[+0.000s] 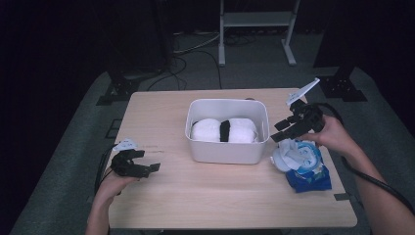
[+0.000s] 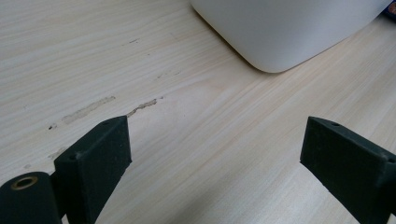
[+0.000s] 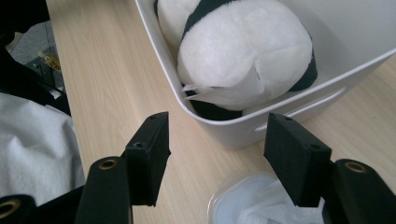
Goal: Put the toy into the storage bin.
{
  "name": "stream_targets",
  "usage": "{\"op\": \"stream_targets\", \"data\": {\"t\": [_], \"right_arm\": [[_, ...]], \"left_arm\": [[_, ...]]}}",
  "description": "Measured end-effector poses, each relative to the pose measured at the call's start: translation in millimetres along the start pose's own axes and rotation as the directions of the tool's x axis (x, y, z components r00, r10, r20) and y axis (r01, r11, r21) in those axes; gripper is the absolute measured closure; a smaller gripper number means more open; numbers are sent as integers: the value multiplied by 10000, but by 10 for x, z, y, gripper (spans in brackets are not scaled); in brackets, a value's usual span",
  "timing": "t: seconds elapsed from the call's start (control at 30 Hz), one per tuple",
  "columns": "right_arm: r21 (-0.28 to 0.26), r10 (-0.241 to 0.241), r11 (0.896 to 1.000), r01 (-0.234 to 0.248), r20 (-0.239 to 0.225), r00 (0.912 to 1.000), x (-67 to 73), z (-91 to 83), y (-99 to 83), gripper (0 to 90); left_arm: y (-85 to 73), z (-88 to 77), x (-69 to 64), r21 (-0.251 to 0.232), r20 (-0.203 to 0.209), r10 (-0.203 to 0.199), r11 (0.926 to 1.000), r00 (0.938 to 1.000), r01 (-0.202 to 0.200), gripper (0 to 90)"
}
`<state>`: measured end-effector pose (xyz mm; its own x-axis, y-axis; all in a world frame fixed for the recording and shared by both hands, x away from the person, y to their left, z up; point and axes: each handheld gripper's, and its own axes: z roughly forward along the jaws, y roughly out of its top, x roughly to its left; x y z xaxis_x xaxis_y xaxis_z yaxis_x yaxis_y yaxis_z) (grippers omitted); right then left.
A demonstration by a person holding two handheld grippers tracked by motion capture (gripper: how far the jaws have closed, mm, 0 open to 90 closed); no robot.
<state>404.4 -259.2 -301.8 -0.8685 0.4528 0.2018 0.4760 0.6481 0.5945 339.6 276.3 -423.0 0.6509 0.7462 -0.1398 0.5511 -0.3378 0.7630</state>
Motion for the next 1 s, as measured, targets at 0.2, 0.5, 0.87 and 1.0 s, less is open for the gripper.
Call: {"op": "stream_targets", "data": {"t": [0.2,0.5,0.87,1.0], "right_arm": [[-83,186,9998,-186,-19,9998,-4,2,-97,391],[-134,437,9990,-437,-24,9990,-18,43,-242,389],[-123,802,9967,-803,-61,9968,-35,86,-435,388],[-146,920,9956,-921,-69,9957,-43,95,-511,388]], "left_arm": [[-2,10,-4,3,24,-24,10000,10000,24,74],[-1,1,-1,-6,24,9,10000,10000,-9,74],[-5,1,0,9,43,-16,10000,10000,16,74],[-2,1,-3,-8,52,1,10000,10000,-1,74]]}}
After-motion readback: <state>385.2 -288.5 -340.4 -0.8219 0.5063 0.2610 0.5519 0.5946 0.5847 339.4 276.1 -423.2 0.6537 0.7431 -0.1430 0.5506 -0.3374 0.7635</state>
